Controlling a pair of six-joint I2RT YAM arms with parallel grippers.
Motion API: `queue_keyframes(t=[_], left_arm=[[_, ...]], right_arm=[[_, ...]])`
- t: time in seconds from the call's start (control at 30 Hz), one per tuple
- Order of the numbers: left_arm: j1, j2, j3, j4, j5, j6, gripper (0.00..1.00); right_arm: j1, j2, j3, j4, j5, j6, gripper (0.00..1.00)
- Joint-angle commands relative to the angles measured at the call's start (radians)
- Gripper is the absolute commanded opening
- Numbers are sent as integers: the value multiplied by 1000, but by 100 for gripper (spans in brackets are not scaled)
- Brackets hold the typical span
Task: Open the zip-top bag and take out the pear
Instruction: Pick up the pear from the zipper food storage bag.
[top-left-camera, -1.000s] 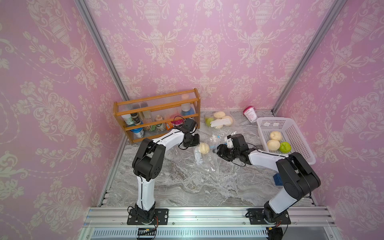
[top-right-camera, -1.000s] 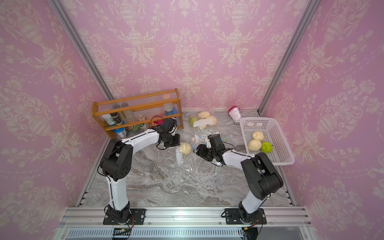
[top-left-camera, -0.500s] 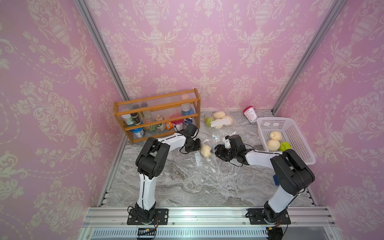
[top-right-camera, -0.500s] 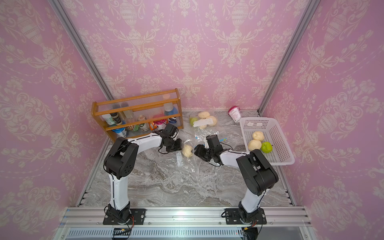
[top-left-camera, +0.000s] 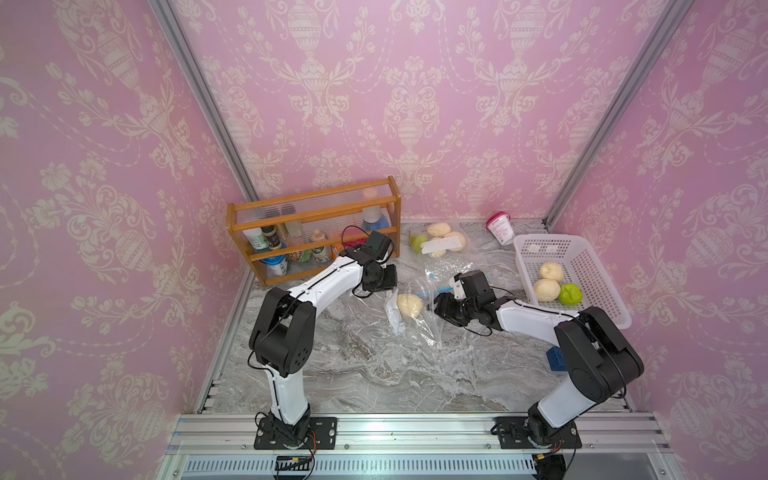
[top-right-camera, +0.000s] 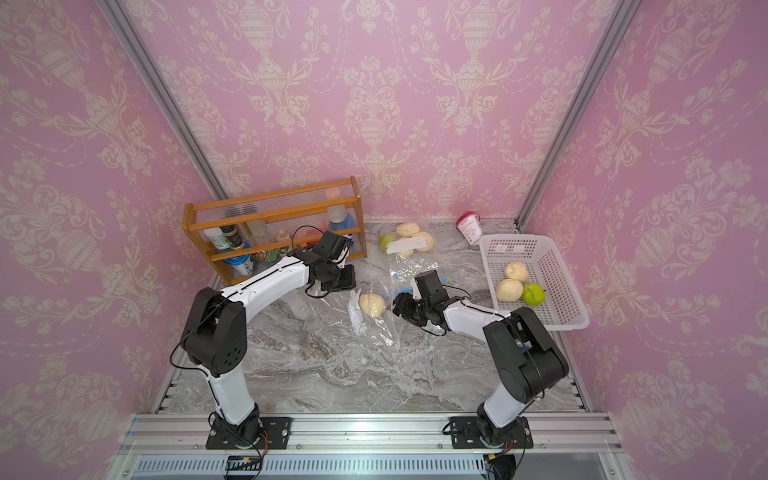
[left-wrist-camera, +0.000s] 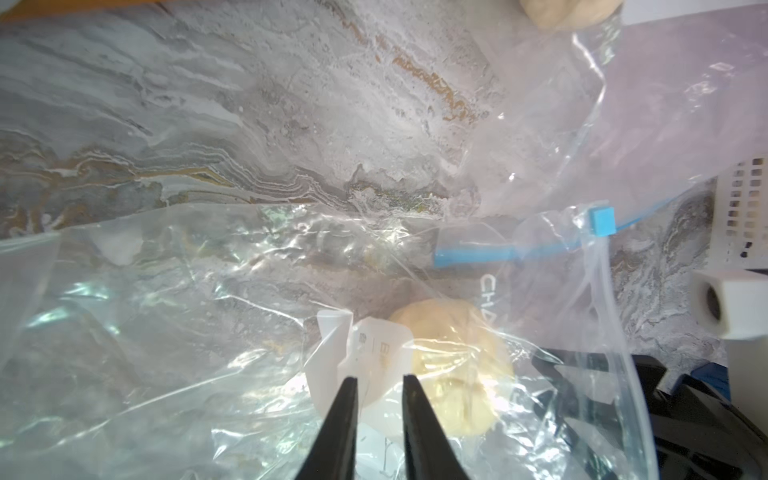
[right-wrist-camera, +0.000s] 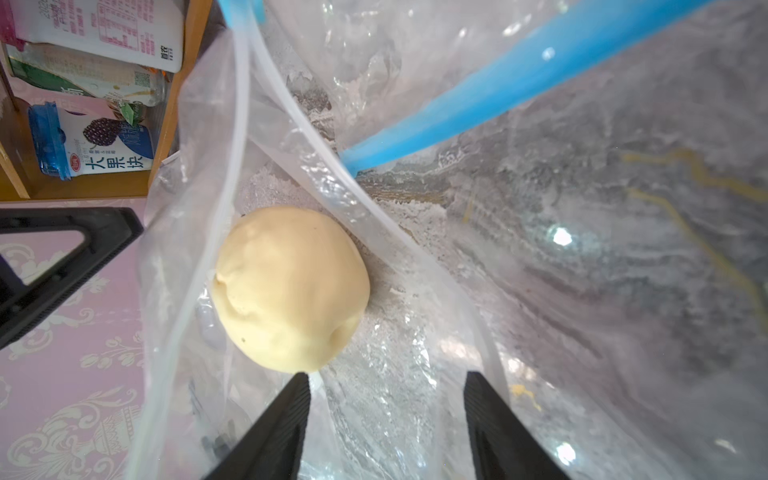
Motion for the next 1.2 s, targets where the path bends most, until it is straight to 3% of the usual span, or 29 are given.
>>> queue_keyframes(t=[0.0, 0.23, 0.7, 1.17], left_arm=[[-21, 12, 12, 8, 59, -30, 31], [-49, 90, 37, 32, 34, -33, 34], [-51, 209, -28, 126, 40, -38, 13], [-66, 236, -92, 220, 93, -71, 7]], right_arm=[[4, -9, 17, -25, -3, -21, 63], [5, -15, 18, -18, -8, -13, 63], [4, 23, 38, -21, -38, -10, 63], [8, 46, 38, 4, -51, -6, 63]])
